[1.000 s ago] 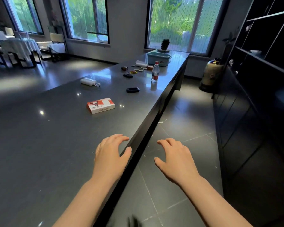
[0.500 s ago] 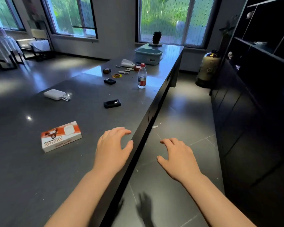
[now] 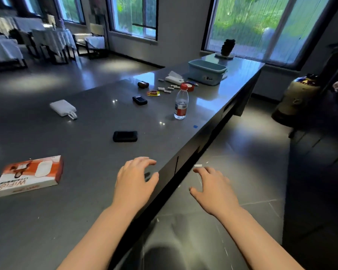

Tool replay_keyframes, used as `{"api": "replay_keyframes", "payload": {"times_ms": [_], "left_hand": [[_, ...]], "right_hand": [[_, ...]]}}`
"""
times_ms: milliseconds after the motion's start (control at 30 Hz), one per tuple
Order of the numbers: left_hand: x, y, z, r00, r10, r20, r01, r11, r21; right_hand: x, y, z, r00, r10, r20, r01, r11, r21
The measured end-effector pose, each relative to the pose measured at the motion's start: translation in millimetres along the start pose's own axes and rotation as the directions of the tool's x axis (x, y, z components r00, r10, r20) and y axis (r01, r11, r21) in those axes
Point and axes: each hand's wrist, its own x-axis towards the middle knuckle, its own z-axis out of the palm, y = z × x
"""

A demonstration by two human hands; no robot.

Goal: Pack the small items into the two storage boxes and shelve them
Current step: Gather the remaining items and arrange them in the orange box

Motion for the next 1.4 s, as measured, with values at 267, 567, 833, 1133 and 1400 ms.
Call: {"api": "replay_keyframes", "payload": {"times_ms": [267, 567, 833, 1133, 1400], "left_hand": [[56.7, -42.9, 7.8, 0.980, -0.170, -0.103, 0.176, 0.983, 0.057], [85.2, -136.5, -16.1, 0.854, -0.443, -0.272, 0.482, 0.872, 0.091], [69.5, -188.4, -36.3, 0.605, -0.646, -0.466, 0.765, 0.633, 0.116], [118.2, -226.0, -55.2, 0.139, -0.846, -0.514, 0.984, 0.177, -0.025], [112.0, -233.3, -62.0, 0.151, -0.878, -0.454, 0.985, 0.171, -0.004]], "right_hand": [[96.6, -32.5, 34.7, 0.966, -0.255, 0.045, 0.251, 0.965, 0.078], [214.1, -99.9, 82.9, 0.873, -0.469, 0.138, 0.457, 0.883, 0.106], [281.1, -147.1, 129.2, 0.812, -0.554, 0.181, 0.549, 0.832, 0.083], [322.2, -178.7, 135.8, 0.723, -0.670, 0.169, 0.662, 0.741, 0.109], [326.2, -237.4, 126.4, 0.510, -0.859, 0.034, 0.823, 0.499, 0.270]]}}
